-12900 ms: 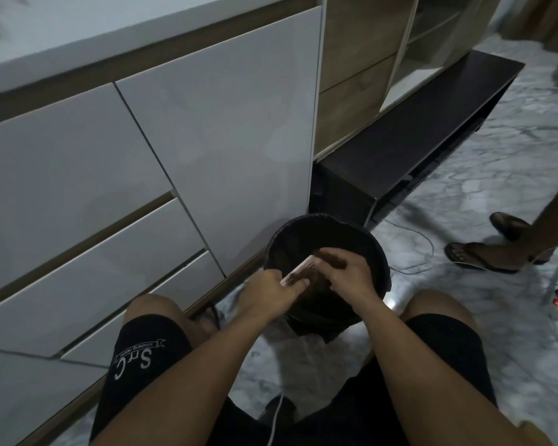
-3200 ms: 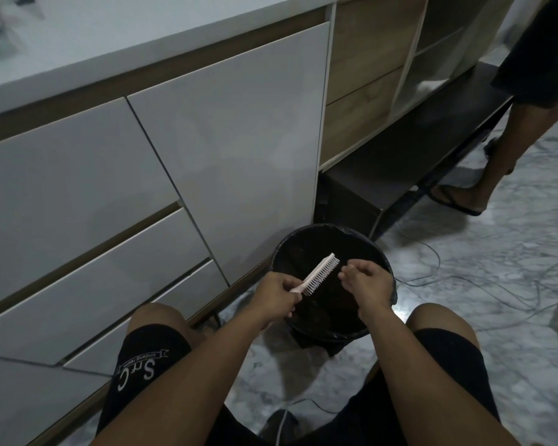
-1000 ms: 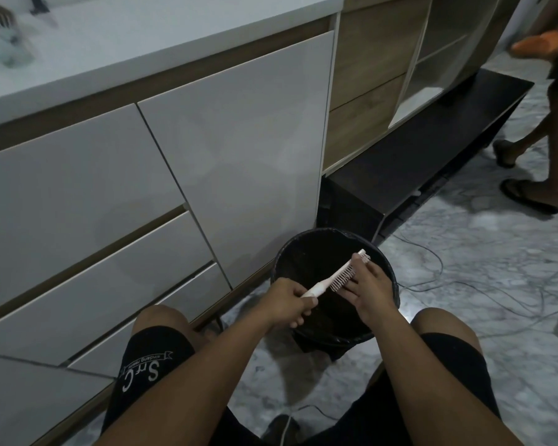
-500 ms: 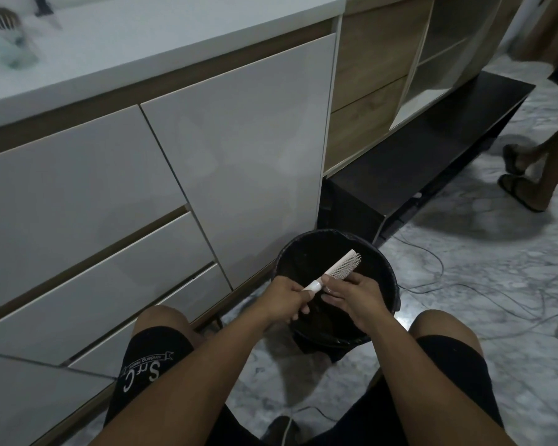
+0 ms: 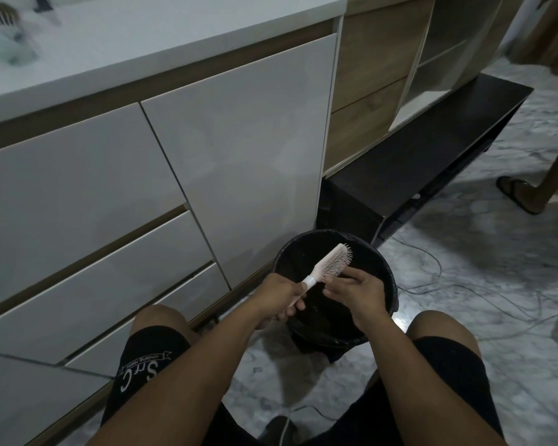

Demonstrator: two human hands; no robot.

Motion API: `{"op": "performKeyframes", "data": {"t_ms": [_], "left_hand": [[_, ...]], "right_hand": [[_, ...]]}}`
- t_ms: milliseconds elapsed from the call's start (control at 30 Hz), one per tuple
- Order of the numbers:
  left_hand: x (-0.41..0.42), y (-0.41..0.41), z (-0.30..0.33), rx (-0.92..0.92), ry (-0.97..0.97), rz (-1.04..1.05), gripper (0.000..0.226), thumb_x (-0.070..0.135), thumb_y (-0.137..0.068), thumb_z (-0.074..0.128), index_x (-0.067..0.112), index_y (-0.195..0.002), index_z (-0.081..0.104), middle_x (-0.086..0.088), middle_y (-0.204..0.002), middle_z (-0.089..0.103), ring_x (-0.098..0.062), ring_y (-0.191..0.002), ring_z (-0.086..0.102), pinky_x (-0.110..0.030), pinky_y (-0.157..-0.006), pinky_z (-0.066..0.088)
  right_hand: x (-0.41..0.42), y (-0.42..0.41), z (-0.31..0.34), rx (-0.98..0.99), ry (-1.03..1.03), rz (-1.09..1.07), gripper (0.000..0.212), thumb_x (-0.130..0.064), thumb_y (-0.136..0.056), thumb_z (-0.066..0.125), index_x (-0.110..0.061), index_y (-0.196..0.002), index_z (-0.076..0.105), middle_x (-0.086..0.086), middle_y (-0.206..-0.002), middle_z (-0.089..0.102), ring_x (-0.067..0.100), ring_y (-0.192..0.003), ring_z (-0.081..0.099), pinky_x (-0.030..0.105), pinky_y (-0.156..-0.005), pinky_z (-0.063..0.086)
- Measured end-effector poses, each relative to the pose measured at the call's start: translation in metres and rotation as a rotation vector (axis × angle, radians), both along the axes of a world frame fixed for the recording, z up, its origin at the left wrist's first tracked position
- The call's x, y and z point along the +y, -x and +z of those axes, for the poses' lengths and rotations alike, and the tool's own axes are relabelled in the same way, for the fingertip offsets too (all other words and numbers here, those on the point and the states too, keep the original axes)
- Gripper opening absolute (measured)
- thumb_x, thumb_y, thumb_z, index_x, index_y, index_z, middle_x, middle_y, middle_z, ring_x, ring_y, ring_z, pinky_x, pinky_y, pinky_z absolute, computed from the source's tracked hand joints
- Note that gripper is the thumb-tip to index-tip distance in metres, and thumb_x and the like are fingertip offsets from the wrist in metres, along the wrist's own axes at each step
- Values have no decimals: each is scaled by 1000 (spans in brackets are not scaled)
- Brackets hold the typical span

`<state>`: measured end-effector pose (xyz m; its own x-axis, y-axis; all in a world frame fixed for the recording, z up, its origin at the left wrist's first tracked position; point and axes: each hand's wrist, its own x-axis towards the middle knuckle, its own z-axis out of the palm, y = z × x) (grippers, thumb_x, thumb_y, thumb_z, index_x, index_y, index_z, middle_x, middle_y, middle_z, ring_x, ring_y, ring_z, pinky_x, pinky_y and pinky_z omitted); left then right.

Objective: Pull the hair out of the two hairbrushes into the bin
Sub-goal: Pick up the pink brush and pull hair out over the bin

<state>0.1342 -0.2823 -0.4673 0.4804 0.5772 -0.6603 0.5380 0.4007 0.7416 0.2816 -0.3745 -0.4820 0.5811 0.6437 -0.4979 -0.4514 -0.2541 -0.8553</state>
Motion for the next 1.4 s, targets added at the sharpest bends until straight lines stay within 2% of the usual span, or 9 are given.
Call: {"op": "performKeyframes", "data": {"t_ms": [200,300,400,567,700,867,1067,1233,1400], "left_hand": [[3,9,-6,56,-89,23,24,22,-93,59,0,-88,66,-6,-61,63,-13,-41,42,-22,-39,28],[-1,8,-5,62,-109,-19,23,22,-92,59,1,-89,69,-6,-61,64,-13,-42,43,-21,-39,29],[-9,1,-3,78,-159,-68,22,21,-92,61,2,-88,72,-2,-56,62,-10,-39,42,-20,-38,32],[-18,-9,-6,126,-262,-103,21,20,-89,64,2,-80,73,-1,-52,59,-6,-32,45,-21,-41,36],[-22,-14,-6,165,-373,-119,23,21,-87,66,1,-77,74,2,-50,57,-7,-37,49,-25,-50,40],[-18,-14,-1,182,-464,-123,25,22,-87,66,-1,-88,76,2,-57,57,-8,-48,50,-25,-53,40],[-16,-10,-1,201,-551,-94,27,25,-87,66,1,-80,76,-15,-72,69,-25,-63,60,-35,-64,48],[-21,-8,-1,208,-580,-137,24,25,-87,67,3,-91,77,-19,-86,74,-28,-72,64,-26,-62,39],[-23,-5,1,205,-594,-171,22,24,-87,66,8,-95,78,-15,-87,74,-14,-65,55,-24,-58,37]], "right_hand": [[1,-15,-9,-133,41,-114,28,2,-88,66,0,-116,66,19,-108,71,24,-91,73,32,-80,60],[5,-11,-11,-240,76,-19,43,-16,-91,66,-9,-133,58,10,-134,62,22,-118,61,45,-101,51],[9,-5,-12,-103,61,46,68,-21,-93,64,-18,-152,31,3,-149,45,25,-132,49,49,-109,44],[11,3,-20,-192,132,83,59,-9,-94,56,-16,-149,37,6,-140,53,25,-125,54,48,-105,47],[9,9,-16,-292,175,58,33,-3,-97,52,-9,-128,60,9,-117,66,17,-95,62,44,-96,54],[7,11,-14,-261,146,-18,37,6,-89,62,-1,-126,63,10,-118,69,14,-88,67,30,-84,57],[4,7,-8,-222,121,-81,13,2,-78,76,-8,-87,76,11,-85,76,20,-77,75,36,-80,61],[4,4,-9,-234,63,-112,27,-12,-80,79,-7,-104,69,10,-96,72,19,-83,73,36,-76,62],[0,-1,-5,-199,112,-151,7,3,-82,72,-3,-85,72,14,-93,73,22,-80,74,28,-69,62]]}}
